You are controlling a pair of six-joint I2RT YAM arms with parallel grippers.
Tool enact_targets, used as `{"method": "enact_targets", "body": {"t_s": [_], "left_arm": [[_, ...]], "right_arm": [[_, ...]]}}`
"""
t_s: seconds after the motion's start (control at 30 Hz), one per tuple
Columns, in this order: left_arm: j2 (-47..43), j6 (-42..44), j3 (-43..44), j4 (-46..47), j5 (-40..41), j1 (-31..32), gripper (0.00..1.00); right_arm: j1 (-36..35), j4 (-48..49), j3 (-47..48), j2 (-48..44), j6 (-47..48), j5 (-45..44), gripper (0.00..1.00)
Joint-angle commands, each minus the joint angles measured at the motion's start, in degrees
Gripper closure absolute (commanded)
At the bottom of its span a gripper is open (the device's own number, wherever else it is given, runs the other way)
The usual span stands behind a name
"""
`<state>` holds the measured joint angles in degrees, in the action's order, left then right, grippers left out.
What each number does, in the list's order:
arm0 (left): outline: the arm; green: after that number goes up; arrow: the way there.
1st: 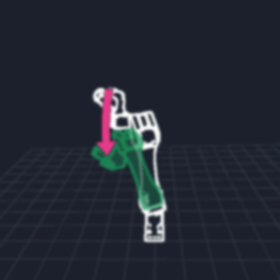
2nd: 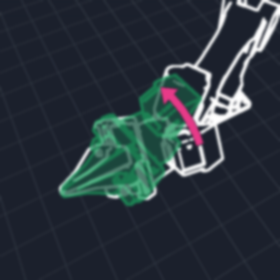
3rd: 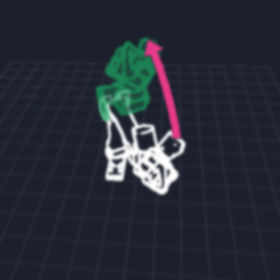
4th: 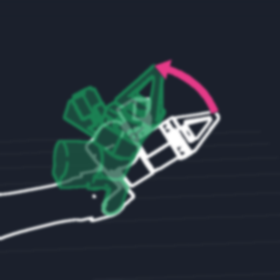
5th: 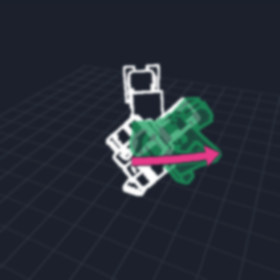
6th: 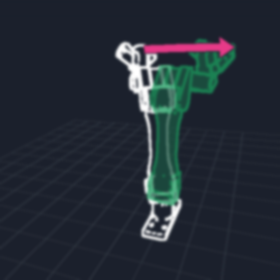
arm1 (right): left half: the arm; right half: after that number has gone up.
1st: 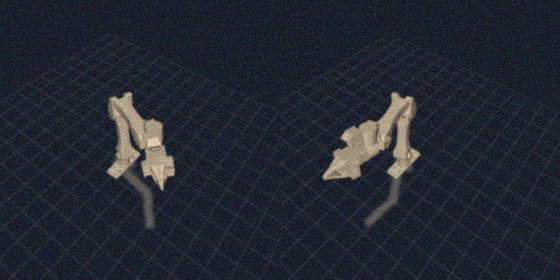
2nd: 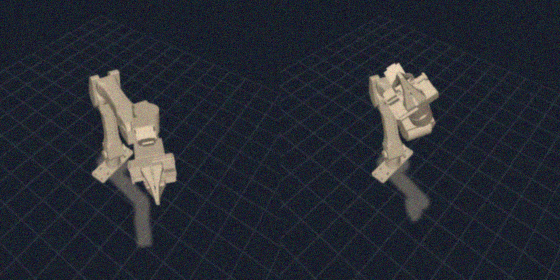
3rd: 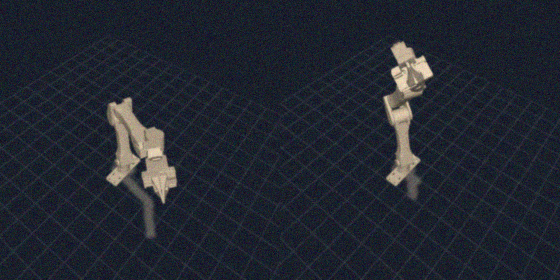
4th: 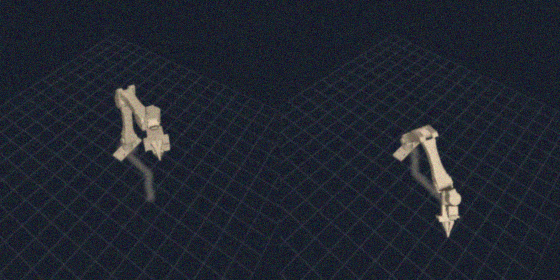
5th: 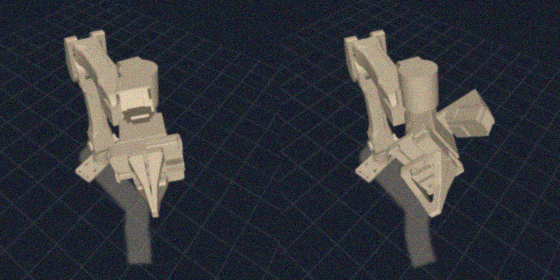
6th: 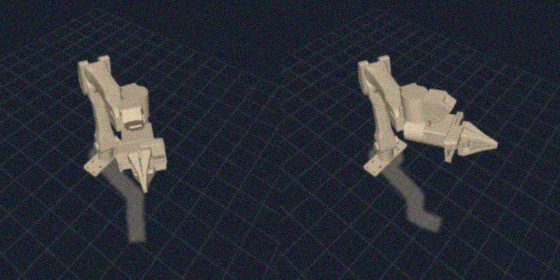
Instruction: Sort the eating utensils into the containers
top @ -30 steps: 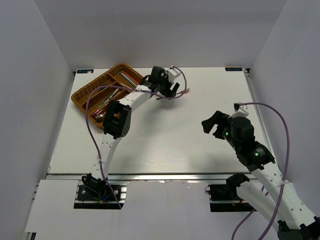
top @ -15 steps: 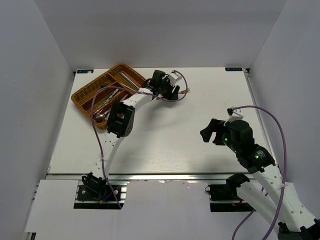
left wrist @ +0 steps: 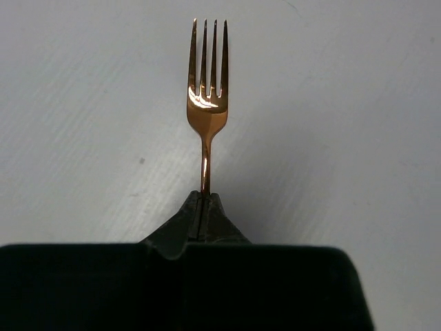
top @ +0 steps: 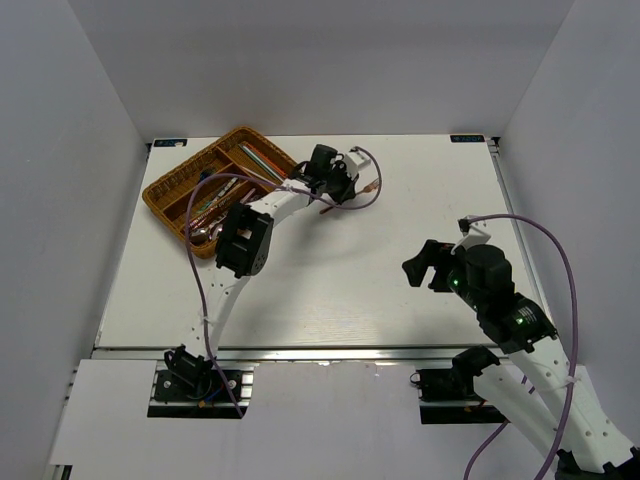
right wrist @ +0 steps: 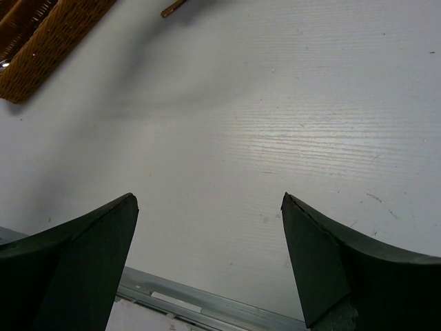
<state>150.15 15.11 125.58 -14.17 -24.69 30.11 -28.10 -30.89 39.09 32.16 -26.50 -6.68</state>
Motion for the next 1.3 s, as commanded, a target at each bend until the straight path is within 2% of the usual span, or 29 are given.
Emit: {"method": "enact_targets", "body": {"t_s": [0.0, 0.17, 0.3, 0.4, 0.43, 0.5, 0.53, 0.67, 0.7, 0.73, 0.83, 0.9, 1.03, 1.27], "left_arm": [[-5.3, 2.5, -7.0, -3.9, 1.5, 4.3, 1.00], [-17.8, -1.1, -15.3, 7.0, -2.6, 4.3, 1.00], [-34.0, -1.5, -23.8, 16.8, -6.5, 0.8, 1.00], [-40.1, 4.5, -28.9, 16.0, -9.7, -4.3, 1.00], [-43.4, 10.1, -30.3, 14.6, -12.1, -8.4, 1.00], [-46.4, 13.3, -35.5, 14.4, -16.7, -13.2, 1.00], [-48.6, 19.9, -36.7, 10.3, -17.8, -17.9, 1.00], [-51.1, 31.0, -40.4, 4.6, -16.0, -27.6, 1.00], [-52.1, 31.6, -44.1, 6.7, -14.5, -29.5, 1.00], [-52.8, 31.4, -46.0, 11.5, -15.4, -34.0, 1.00], [-52.9, 33.1, -49.9, 14.7, -19.7, -40.4, 1.00], [-51.2, 33.6, -51.4, 18.6, -21.7, -42.1, 1.00], [-45.5, 39.3, -51.1, 15.5, -20.1, -44.3, 1.00], [-38.2, 39.1, -46.0, 17.1, -29.8, -48.3, 1.00]], "right_arm": [[0.2, 0.3, 1.3, -1.2, 1.0, -0.1, 0.11], [0.1, 0.7, 1.6, -1.0, 1.1, 1.0, 0.11], [0.2, 1.3, 1.7, -1.6, 1.6, 1.6, 0.11], [0.1, 2.0, 1.3, -2.0, 2.0, 2.5, 0.11], [0.1, 2.5, 1.3, -2.0, 2.2, 2.8, 0.11], [0.2, 2.9, 1.0, -2.3, 2.2, 4.4, 0.11], [0.1, 3.3, 0.9, -2.4, 2.3, 5.6, 0.11], [0.1, 4.2, 0.3, -3.8, 2.2, 9.4, 0.11], [0.1, 4.4, 0.0, -3.9, 2.3, 9.8, 0.11], [0.1, 4.4, -0.4, -4.2, 2.3, 10.3, 0.11], [0.1, 4.3, -1.1, -5.0, 2.5, 11.1, 0.11], [0.1, 4.4, -1.6, -5.5, 2.6, 11.4, 0.11], [0.1, 4.3, -1.7, -5.4, 2.7, 12.4, 0.11], [0.1, 4.4, -3.1, -4.2, 2.6, 11.9, 0.11]]}}
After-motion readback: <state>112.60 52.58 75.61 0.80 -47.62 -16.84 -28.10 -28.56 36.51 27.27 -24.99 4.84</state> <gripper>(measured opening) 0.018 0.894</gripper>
